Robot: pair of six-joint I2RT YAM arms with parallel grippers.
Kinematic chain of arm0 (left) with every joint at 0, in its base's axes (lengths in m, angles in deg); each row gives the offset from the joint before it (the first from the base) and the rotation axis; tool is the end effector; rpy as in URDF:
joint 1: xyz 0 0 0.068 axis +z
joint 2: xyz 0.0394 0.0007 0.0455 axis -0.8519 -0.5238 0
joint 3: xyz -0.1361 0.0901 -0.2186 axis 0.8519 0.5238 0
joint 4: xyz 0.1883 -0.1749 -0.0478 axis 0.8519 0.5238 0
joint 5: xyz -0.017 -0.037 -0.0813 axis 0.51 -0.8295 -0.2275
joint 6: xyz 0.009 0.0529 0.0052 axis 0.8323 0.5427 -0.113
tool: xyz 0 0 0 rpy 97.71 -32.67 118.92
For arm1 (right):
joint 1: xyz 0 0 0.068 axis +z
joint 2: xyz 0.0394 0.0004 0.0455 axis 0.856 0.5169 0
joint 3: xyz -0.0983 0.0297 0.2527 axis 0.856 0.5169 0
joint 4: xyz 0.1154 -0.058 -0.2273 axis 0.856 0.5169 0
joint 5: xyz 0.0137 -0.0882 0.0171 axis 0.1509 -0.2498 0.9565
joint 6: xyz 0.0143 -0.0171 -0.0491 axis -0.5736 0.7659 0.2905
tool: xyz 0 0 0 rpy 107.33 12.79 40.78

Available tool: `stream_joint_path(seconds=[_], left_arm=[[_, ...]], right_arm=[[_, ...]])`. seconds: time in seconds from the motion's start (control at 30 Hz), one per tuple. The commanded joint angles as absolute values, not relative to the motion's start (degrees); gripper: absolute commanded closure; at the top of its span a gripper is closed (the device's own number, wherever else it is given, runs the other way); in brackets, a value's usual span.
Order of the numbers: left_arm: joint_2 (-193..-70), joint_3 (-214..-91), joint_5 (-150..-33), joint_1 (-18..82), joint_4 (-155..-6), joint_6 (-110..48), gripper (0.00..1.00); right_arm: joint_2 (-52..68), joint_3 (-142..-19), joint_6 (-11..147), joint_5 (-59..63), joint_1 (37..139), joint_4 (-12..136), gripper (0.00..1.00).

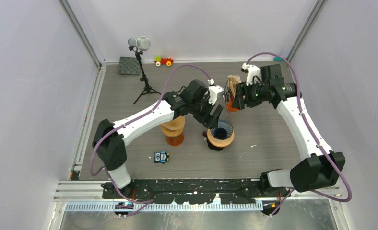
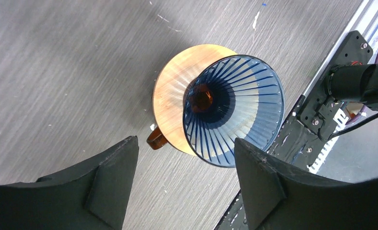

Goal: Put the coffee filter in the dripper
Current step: Place the coffee dripper in the dripper holder, then pick up the coffee filter from the coffee filter holder.

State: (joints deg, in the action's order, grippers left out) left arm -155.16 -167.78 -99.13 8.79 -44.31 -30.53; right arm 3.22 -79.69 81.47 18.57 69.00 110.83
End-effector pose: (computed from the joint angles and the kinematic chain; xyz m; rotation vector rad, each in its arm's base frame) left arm 0.2451 -0.3030 0.3034 0.9596 2.3085 -0.8041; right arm 0.2643 0.0620 0.3400 -0.5308 2.3769 0.5435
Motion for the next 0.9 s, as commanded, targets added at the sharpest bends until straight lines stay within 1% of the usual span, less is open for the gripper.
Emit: stream_joint_path(seconds=[0.0, 0.2, 0.37, 0.6, 0.87], left_arm=[[-149.3, -169.5, -98.3, 9.7, -45.0, -28.7, 0.25], [-146.3, -169.6, -98.8, 10.2, -45.3, -28.1, 0.24], [-144.1, -168.3, -99.2, 10.3, -46.2, -27.2, 0.24], [-142.7, -167.2, -99.6, 10.4, -47.0, -26.4, 0.24], [-141.6, -166.3, -99.8, 10.6, -47.3, -26.1, 0.23]], right_arm=[[2.3, -86.0, 79.6, 12.6, 67.3, 107.2, 0.35], [8.2, -91.5, 79.0, 3.7, 67.0, 102.7, 0.44], [14.6, -96.4, 79.4, 3.6, 67.1, 101.1, 0.50], [22.8, -100.5, 80.5, 2.7, 67.3, 98.6, 0.51], [26.4, -100.9, 80.9, 1.6, 68.8, 97.2, 0.55]])
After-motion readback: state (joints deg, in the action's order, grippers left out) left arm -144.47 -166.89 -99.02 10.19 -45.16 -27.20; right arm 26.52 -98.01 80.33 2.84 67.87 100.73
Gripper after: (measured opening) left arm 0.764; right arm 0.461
